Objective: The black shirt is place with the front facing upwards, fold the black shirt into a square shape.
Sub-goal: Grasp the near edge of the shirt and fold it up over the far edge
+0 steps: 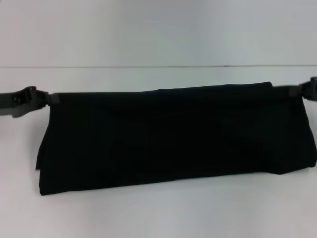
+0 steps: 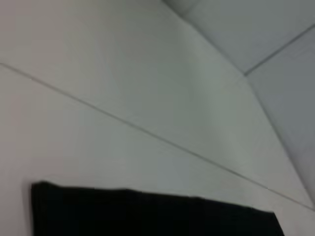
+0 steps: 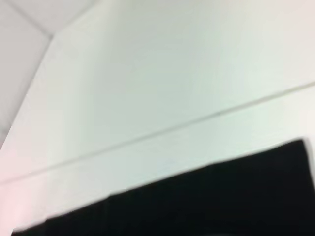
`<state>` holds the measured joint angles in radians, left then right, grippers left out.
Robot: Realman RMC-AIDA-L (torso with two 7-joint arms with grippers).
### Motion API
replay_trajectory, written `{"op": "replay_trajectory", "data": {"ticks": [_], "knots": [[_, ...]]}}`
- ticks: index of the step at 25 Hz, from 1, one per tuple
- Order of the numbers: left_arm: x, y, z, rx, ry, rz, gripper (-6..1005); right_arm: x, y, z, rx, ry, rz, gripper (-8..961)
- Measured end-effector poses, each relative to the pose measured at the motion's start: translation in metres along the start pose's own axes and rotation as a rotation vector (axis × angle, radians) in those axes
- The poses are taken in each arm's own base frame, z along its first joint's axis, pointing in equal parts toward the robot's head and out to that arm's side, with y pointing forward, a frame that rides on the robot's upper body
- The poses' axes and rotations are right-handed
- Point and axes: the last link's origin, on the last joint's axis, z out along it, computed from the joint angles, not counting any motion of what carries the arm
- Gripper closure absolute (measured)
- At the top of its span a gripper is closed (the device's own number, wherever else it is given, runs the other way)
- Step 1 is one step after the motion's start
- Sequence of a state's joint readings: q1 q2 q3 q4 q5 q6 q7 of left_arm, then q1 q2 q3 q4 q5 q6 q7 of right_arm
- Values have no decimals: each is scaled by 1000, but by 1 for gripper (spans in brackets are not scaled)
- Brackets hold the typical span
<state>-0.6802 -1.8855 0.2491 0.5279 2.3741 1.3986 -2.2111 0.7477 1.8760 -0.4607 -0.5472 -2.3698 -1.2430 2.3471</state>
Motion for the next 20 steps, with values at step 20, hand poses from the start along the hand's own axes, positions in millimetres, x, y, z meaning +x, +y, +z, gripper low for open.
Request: {"op": "replay_trajectory", "data": {"ticks": [20], "knots": [[13, 8, 53, 134, 127, 107, 906, -19, 30, 57, 72, -230, -64, 876]]}}
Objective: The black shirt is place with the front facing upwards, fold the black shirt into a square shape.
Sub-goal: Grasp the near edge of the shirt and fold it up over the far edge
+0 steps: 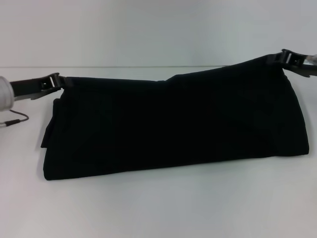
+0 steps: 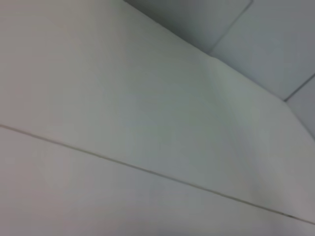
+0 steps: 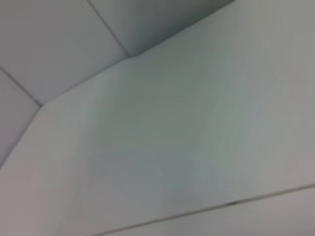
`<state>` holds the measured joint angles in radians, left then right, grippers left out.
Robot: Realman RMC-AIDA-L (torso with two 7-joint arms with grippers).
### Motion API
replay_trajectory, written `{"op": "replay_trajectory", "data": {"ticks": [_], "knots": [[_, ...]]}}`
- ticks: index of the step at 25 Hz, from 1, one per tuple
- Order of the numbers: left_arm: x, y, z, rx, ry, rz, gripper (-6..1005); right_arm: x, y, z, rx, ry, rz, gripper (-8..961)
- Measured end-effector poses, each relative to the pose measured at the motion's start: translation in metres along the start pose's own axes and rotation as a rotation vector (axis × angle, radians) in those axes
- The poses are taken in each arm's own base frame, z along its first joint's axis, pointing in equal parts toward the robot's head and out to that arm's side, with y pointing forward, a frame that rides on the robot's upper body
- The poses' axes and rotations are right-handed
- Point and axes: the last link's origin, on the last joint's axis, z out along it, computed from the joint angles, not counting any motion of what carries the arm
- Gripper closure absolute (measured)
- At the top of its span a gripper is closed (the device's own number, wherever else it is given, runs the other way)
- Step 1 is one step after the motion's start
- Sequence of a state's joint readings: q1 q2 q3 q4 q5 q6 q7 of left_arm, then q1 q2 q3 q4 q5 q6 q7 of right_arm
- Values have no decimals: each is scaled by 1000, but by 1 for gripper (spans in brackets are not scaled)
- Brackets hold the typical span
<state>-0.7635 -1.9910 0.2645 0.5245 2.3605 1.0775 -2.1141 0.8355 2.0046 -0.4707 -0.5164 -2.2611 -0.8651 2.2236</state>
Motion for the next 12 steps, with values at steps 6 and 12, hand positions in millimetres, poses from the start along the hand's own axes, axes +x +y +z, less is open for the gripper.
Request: {"op": "replay_trajectory", "data": {"ticks": [6, 12], "knots": [[-1, -1, 11, 66, 43, 3, 902, 7, 3, 18, 101, -37, -49, 850], [-4, 4, 23, 99, 62, 24, 897, 15, 4, 29, 175, -60, -107, 825]]}}
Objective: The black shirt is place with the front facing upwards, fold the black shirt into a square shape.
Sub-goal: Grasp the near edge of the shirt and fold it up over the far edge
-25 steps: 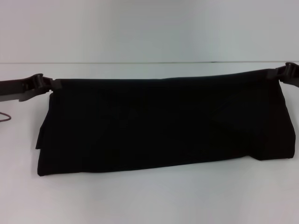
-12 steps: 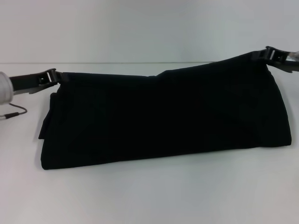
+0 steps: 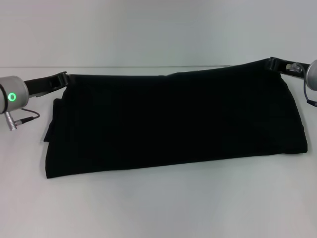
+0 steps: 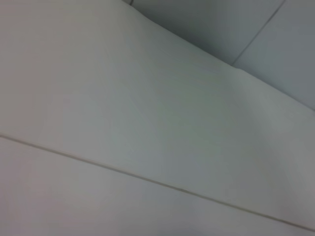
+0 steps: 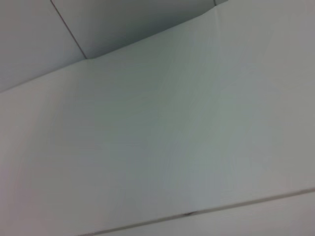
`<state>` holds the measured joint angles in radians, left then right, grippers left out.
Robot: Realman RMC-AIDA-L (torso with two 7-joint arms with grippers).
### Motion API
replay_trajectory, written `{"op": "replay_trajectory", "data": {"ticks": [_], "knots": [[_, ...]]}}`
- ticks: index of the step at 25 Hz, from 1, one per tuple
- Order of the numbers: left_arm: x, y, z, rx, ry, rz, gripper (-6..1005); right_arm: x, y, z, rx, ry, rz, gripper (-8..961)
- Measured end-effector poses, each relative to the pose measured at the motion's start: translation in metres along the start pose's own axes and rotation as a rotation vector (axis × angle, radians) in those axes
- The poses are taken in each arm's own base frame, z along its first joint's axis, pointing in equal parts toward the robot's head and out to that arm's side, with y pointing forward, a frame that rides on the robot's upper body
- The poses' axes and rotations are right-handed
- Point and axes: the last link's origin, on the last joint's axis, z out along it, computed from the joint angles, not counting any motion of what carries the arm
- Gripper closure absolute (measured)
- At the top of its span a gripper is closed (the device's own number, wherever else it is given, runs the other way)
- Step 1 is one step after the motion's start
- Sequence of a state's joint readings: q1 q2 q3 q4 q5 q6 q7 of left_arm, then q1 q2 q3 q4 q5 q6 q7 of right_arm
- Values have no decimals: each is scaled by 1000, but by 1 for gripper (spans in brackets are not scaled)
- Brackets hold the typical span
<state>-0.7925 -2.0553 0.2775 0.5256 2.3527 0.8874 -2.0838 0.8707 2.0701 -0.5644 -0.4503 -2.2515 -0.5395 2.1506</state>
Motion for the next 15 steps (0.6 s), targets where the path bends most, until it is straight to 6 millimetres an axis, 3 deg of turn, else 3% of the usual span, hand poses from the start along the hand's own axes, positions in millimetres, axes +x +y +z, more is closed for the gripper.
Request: {"op": "replay_trajectory", "data": {"ticks": [9, 12, 14, 15], "knots": [[-5, 5, 16, 88, 83, 11, 890, 4, 17, 7, -36, -67, -64, 786], [-9, 3, 18, 103, 78, 9, 888, 7, 17, 8, -38, -63, -63, 587], [-9, 2, 18, 112, 80, 6, 886, 10, 14, 7, -33, -59, -55, 568], [-10, 0, 18, 116, 82, 1, 813, 11, 11, 6, -29, -59, -46, 558]]}}
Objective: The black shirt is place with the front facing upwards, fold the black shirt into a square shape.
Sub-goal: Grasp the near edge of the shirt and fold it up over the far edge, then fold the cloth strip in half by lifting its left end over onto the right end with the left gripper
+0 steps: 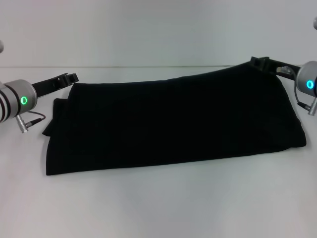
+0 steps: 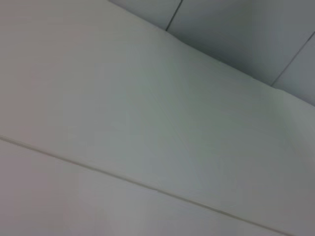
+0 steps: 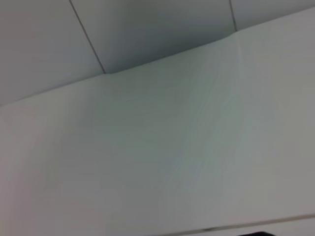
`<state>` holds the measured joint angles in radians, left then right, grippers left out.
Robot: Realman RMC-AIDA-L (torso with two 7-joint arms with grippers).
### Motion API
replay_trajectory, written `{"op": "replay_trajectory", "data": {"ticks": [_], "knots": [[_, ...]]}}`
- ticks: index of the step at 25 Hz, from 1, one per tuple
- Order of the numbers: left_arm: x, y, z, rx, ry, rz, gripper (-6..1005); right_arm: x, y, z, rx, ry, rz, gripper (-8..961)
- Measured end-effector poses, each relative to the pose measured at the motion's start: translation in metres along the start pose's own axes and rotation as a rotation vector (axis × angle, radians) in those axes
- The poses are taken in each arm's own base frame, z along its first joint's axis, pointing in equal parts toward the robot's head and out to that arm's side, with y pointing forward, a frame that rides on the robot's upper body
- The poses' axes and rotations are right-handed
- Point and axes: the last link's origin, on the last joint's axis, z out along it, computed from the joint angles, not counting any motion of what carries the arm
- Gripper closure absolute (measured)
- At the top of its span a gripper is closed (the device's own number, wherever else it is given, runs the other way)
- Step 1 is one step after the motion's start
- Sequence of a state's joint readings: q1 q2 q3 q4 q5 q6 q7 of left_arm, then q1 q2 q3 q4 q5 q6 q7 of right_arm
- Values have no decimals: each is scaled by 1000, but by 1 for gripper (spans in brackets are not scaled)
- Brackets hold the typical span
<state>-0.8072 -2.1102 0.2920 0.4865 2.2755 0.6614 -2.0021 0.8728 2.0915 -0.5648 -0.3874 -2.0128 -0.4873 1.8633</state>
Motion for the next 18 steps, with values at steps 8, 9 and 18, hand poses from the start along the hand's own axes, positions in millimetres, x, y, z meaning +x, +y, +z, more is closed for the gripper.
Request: {"op": "replay_trajectory", "data": {"ticks": [8, 9, 18], "knots": [[-3, -2, -13, -118, -39, -42, 429, 9, -30, -13, 43, -27, 161, 480], [-4, -1, -16, -148, -50, -43, 427, 11, -33, -15, 42, -30, 188, 483], [-12, -19, -82, -464, -108, -147, 416, 28, -25, -55, -319, -52, 11, 469]]}}
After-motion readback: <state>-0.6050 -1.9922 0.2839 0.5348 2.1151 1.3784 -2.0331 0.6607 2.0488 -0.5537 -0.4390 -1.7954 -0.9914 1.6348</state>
